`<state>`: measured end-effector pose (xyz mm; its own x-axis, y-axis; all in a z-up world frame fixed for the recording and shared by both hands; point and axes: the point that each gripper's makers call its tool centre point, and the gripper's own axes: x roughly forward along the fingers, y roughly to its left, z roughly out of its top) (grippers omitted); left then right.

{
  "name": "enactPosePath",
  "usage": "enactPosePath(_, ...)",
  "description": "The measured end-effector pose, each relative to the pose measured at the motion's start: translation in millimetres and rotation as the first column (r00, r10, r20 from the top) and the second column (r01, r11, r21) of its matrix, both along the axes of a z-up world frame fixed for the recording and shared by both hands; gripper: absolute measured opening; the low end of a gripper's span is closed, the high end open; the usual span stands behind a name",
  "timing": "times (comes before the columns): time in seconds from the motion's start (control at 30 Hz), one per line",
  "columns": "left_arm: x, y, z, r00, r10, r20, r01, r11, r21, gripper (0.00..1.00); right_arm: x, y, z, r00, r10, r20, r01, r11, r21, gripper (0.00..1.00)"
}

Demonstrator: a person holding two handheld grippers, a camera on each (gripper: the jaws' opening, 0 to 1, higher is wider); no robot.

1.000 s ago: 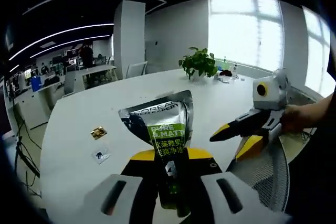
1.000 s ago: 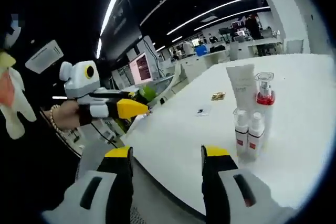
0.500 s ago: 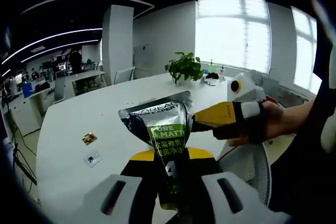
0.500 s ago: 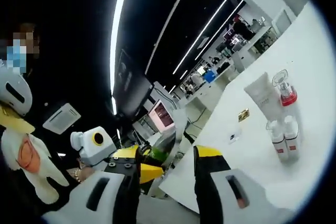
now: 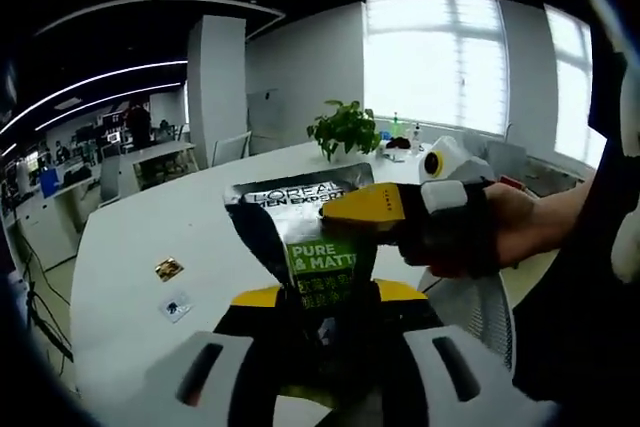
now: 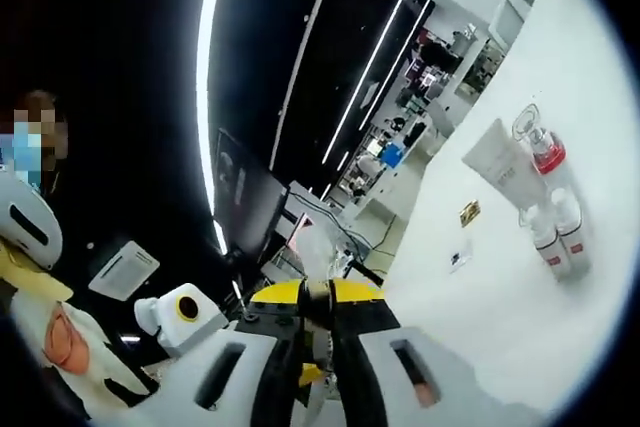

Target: Arrange the skincare products in the storage area until every visible bottle or jar stands upright without overlapping.

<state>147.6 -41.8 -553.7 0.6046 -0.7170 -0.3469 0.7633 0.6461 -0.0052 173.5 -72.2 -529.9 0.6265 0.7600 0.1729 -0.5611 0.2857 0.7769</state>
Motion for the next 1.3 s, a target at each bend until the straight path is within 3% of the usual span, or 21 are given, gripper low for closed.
enactPosePath(0.1,2.4,2.4,3.2,1.000,0.005,-0.009,-0.005,1.000,-0.030,0.48,-1.0,-1.0,0.4,1.000,0.009,0.008,-0.009,1.000,-0.007,0.03)
enactPosePath(0.23,5.9,10.3,9.0,1.000,0.006,-0.020,-0.007,0.999,-0.050,0.38,-2.7,-4.0,2.3,1.000,0.022,0.015,-0.022,0.999,-0.025,0.02)
enactPosePath(0.4,9.8,14.2,22.5,0.999,-0.016,-0.050,0.009,0.991,-0.134,0.46,-6.7,-11.8,11.5,0.999,0.044,0.023,-0.045,0.999,0.027,0.02)
enactPosePath(0.53,10.7,17.5,28.1,0.991,-0.084,-0.100,0.063,0.978,-0.198,0.46,-14.7,-11.5,26.8,0.993,0.095,0.077,-0.099,0.994,0.052,0.02)
enactPosePath(0.6,6.5,13.0,35.7,0.977,-0.160,-0.137,0.118,0.954,-0.275,0.46,-22.1,-8.8,38.9,0.983,0.134,0.129,-0.144,0.987,0.068,0.02)
enactPosePath(0.63,1.1,9.7,39.8,0.961,-0.218,-0.169,0.156,0.935,-0.320,0.46,-25.8,-7.2,45.7,0.978,0.154,0.143,-0.168,0.982,0.088,0.02)
enactPosePath(0.67,1.1,9.7,41.0,0.958,-0.225,-0.180,0.155,0.930,-0.335,0.46,-28.5,-6.3,50.2,0.973,0.168,0.157,-0.185,0.978,0.100,0.02)
enactPosePath(0.8,-8.9,1.8,59.1,0.911,-0.350,-0.220,0.203,0.843,-0.498,0.41,-37.3,-1.2,64.5,0.955,0.217,0.203,-0.244,0.962,0.122,0.02)
enactPosePath(0.87,-7.0,2.2,65.7,0.915,-0.347,-0.207,0.191,0.822,-0.537,0.33,-36.1,-0.2,66.7,0.954,0.218,0.208,-0.245,0.963,0.115,0.02)
enactPosePath(0.93,-14.0,1.2,66.4,0.906,-0.372,-0.204,0.212,0.814,-0.541,0.22,-31.2,-0.3,63.6,0.958,0.211,0.195,-0.233,0.968,0.094,0.02)
enactPosePath(0.97,-12.3,2.3,64.2,0.913,-0.351,-0.210,0.193,0.823,-0.534,0.21,-28.3,-3.1,62.2,0.960,0.210,0.184,-0.231,0.968,0.100,0.02)
enactPosePath(1.1,-12.3,7.5,59.4,0.914,-0.329,-0.235,0.163,0.832,-0.530,0.10,-19.0,-7.8,52.9,0.974,0.175,0.144,-0.186,0.980,0.067,0.01)
enactPosePath(1.2,-20.7,4.7,57.3,0.897,-0.349,-0.270,0.157,0.825,-0.542,0.04,-11.5,-9.4,50.6,0.980,0.158,0.117,-0.167,0.984,0.064,0.01)
enactPosePath(1.3,-29.1,0.4,64.1,0.883,-0.382,-0.274,0.160,0.792,-0.589,0.03,-5.3,-8.1,50.0,0.983,0.150,0.103,-0.156,0.986,0.052,0.02)
